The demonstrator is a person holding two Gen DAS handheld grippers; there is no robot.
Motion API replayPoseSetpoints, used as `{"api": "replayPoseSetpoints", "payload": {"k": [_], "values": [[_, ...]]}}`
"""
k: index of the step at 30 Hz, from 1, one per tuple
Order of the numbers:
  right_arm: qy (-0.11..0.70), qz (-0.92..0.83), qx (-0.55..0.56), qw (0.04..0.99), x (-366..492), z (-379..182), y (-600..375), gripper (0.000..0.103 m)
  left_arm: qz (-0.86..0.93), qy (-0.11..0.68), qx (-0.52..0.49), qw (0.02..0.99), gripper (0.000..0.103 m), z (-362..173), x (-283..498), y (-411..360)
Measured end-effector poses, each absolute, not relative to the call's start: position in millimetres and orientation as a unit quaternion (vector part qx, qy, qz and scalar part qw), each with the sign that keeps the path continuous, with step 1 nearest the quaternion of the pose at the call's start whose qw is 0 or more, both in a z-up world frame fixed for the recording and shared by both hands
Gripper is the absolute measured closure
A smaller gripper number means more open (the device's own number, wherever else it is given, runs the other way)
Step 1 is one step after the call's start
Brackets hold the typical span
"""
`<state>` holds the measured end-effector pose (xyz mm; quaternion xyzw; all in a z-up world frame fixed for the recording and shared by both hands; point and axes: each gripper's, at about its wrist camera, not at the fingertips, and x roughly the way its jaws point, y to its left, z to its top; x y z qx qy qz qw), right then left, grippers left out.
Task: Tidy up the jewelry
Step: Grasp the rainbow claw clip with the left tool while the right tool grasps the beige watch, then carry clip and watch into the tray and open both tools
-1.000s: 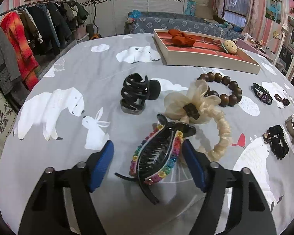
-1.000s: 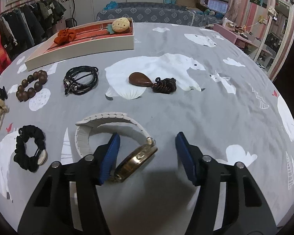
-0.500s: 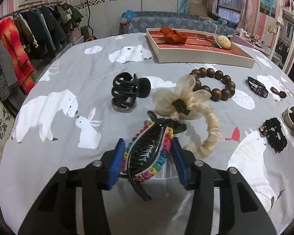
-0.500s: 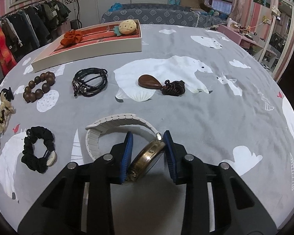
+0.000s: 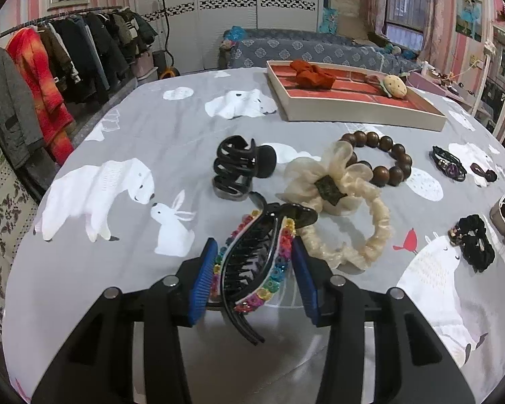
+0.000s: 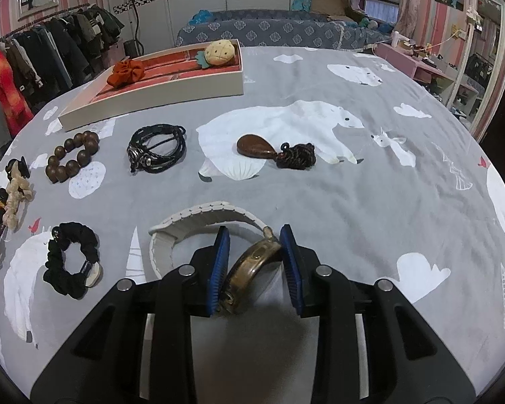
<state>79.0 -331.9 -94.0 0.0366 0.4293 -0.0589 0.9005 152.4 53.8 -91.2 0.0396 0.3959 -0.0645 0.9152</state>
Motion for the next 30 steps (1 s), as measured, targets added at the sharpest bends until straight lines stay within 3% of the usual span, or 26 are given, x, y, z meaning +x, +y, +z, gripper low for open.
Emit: {"api": "replayPoseSetpoints", "payload": {"k": [7,17,30], "values": [[0.417,-0.058,0.036,0.906,77.9,-85.1,-334.5,0.073,-0.06,0.38,0.035,0.922,0.058,-78.1,150.4,54.7],[0.414,-0.054,0.029,0.908,86.1,-80.9,-333.9,0.085,-0.07,0.355,0.022,0.932,0.058,-51.9,162.1,43.0],[0.38,-0.051,0.04,0.923,105.8,-51.3,-344.1,0.086,-0.095,0.342,0.019,0.935,0.059,-26.0,186.1,17.2]]}}
